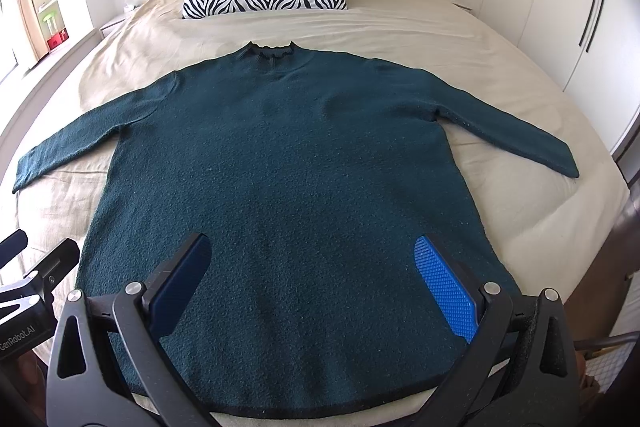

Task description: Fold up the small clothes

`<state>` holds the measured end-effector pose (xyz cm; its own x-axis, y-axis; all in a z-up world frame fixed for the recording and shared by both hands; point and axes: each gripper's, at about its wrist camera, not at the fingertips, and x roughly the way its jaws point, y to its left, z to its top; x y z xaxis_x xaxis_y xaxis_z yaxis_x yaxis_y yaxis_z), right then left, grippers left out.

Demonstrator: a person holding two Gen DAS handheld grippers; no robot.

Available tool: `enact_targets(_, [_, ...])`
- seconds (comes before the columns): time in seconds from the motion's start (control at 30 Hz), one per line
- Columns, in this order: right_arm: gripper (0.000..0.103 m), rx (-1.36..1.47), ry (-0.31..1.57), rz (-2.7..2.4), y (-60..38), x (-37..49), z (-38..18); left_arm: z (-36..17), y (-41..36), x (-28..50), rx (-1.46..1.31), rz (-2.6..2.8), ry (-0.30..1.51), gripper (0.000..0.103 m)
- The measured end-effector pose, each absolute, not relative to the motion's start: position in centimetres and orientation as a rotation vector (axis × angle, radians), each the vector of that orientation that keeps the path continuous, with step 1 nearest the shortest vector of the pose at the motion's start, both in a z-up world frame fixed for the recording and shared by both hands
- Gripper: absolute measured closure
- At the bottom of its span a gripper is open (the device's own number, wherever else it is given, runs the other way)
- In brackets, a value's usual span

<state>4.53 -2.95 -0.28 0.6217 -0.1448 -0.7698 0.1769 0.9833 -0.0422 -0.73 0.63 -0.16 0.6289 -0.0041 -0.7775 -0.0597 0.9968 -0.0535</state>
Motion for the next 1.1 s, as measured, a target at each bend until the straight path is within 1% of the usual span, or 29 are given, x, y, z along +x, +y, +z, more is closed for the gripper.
enact_targets(1.1, [0.000,0.028,0.887,-0.170,-2.33,4.65,-0.35,-0.30,0.92,-0.78,-0.081,0.029,0.893,0.000])
